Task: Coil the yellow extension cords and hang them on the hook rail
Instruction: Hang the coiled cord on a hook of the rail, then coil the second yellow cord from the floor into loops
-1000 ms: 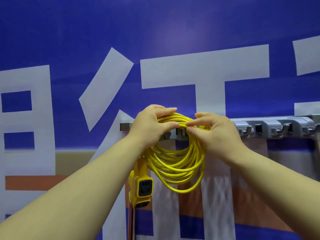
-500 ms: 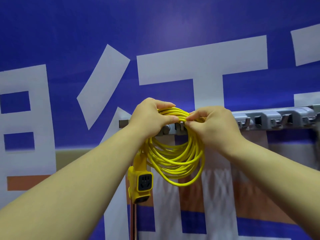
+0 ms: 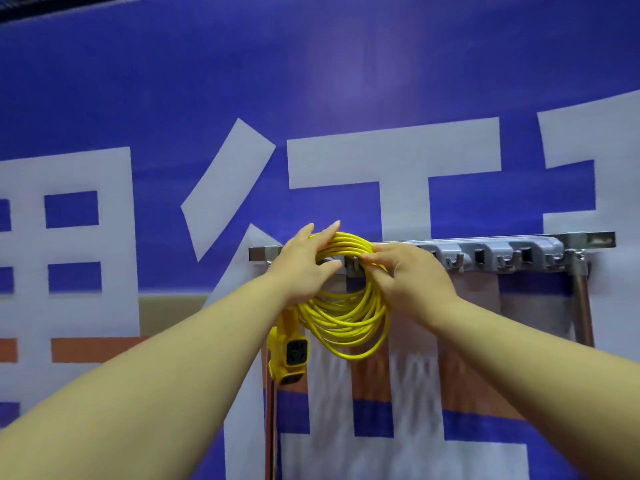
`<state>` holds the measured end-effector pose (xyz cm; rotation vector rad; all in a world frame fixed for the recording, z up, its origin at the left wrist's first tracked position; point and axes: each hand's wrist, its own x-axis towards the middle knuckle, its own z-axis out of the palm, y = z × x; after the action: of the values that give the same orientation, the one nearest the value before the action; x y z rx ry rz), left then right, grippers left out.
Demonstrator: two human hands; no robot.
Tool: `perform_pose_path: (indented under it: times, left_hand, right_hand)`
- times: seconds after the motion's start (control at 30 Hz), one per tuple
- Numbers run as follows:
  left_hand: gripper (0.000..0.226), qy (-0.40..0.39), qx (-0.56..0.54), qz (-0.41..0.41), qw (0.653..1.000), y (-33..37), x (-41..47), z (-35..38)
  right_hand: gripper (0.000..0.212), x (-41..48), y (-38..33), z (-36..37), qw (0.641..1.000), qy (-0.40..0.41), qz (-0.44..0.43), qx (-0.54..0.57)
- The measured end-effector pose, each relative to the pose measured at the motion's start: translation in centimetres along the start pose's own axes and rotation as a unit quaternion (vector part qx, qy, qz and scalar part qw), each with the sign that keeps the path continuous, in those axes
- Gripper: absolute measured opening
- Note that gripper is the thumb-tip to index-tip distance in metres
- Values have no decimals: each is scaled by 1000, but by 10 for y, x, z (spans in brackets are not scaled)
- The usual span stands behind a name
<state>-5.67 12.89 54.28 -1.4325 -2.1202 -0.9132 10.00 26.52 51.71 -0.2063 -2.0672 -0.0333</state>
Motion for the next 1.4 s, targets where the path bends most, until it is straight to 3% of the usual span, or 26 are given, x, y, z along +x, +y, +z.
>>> perform_pose_path:
  times: [0.27, 0.47, 0.77, 1.0, 1.2, 1.4]
  left_hand:
    - [78, 28, -50, -68, 996, -22, -30, -8]
    - [75, 82, -24, -53, 995, -8, -82, -9]
    - [74, 49, -5, -51, 997, 20, -194, 45]
    - [77, -137, -11, -99, 986, 13, -294, 148]
    - [80, -306, -13, -158, 939, -21, -362, 235]
    - [82, -419, -34, -160, 893, -48, -408, 317]
  right_hand:
    - [35, -8, -9, -15, 999, -42, 24, -7]
    - [52, -25, -15, -22, 996, -42, 52, 65]
    - [61, -152, -4, -18, 987, -107, 90, 84]
    - [62, -292, 29, 22, 934, -306, 159, 92]
    - [64, -388, 58, 71, 860, -462, 190, 103]
    - [68, -465, 112, 100, 788, -551, 261, 90]
